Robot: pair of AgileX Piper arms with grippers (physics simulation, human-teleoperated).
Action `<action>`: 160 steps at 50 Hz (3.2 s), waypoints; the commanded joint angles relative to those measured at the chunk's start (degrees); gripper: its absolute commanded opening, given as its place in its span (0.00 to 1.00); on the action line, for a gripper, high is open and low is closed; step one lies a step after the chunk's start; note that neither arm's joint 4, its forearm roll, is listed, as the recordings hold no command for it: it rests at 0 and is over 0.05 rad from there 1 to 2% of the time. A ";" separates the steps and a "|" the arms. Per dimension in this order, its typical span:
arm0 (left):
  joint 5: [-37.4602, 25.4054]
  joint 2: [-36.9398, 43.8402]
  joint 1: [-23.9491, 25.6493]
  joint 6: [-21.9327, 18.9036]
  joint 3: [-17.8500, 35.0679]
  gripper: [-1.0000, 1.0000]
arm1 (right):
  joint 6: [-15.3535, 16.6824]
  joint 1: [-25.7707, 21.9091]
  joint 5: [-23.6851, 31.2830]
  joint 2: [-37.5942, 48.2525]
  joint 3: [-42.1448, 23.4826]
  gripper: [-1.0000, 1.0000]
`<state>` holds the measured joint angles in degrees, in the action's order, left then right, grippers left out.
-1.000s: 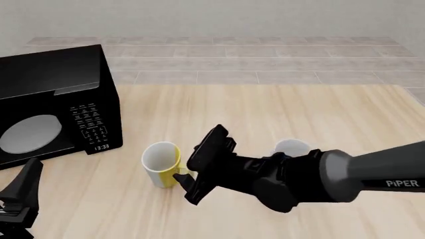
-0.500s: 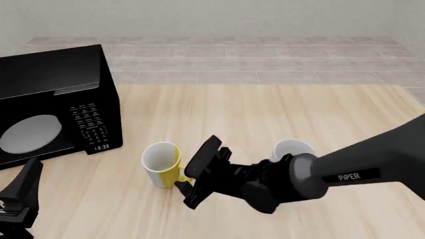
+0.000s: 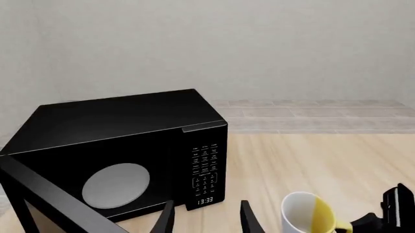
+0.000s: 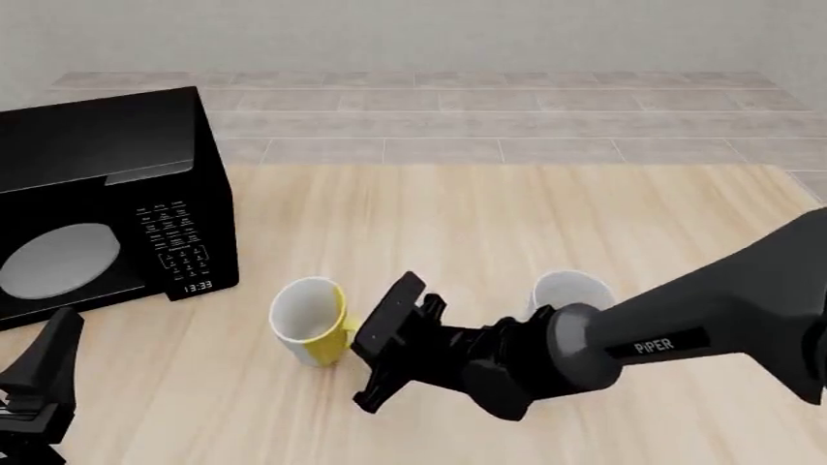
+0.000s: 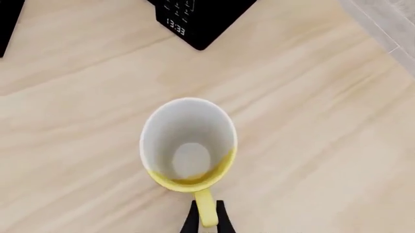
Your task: Put the yellow and white mug to the front of the white mug.
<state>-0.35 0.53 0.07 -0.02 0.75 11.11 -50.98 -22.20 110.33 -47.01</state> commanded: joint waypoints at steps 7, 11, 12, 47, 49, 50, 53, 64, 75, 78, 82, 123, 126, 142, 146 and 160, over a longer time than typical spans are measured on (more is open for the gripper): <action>0.00 -0.01 0.00 0.00 0.00 1.00 | 1.19 0.58 1.65 -7.27 1.78 0.00; 0.00 0.00 0.00 -0.01 0.00 1.00 | 1.72 0.96 2.85 -10.58 2.16 0.00; 0.00 -0.01 0.00 -0.01 0.00 1.00 | 1.73 1.11 3.10 -11.36 2.18 0.00; 0.00 0.01 0.00 0.00 0.00 1.00 | 2.46 13.83 15.15 -21.29 -5.12 0.00; 0.00 0.01 -0.01 0.00 0.00 1.00 | 2.53 14.77 15.79 -22.09 -5.17 0.00; 0.00 0.00 0.00 -0.01 0.00 1.00 | 2.81 15.31 15.75 -22.15 -5.16 0.00; 0.00 0.01 0.00 0.00 0.00 1.00 | 3.02 16.73 15.69 -21.83 -5.38 0.00; 0.00 -0.01 0.00 0.00 0.00 1.00 | 3.17 20.96 15.43 -20.42 -5.50 0.00; 0.00 0.00 0.00 0.01 0.00 1.00 | 3.55 25.15 14.77 -18.35 -5.57 0.00; 0.00 0.00 -0.01 0.00 0.00 1.00 | 3.53 25.71 14.77 -18.50 -5.35 0.00; 0.00 0.00 0.00 0.00 0.00 1.00 | 3.23 27.02 15.15 -17.93 -5.91 0.00; 0.00 -0.01 -0.01 0.00 0.00 1.00 | 4.26 39.47 11.00 -9.30 -6.18 0.00; 0.00 0.01 0.00 -0.01 0.00 1.00 | 4.24 40.33 11.00 -8.84 -6.49 0.00; 0.00 0.00 0.01 -0.01 0.00 1.00 | 4.46 43.49 9.05 -3.59 -7.74 0.00; 0.00 -0.01 0.01 -0.01 0.00 1.00 | 4.22 44.08 8.87 -2.20 -8.36 0.00; 0.00 0.01 -0.02 0.01 0.00 1.00 | 3.20 44.68 8.07 2.33 -10.48 0.00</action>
<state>-0.35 0.54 0.06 -0.02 0.75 14.98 -7.00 -13.53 109.70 -55.90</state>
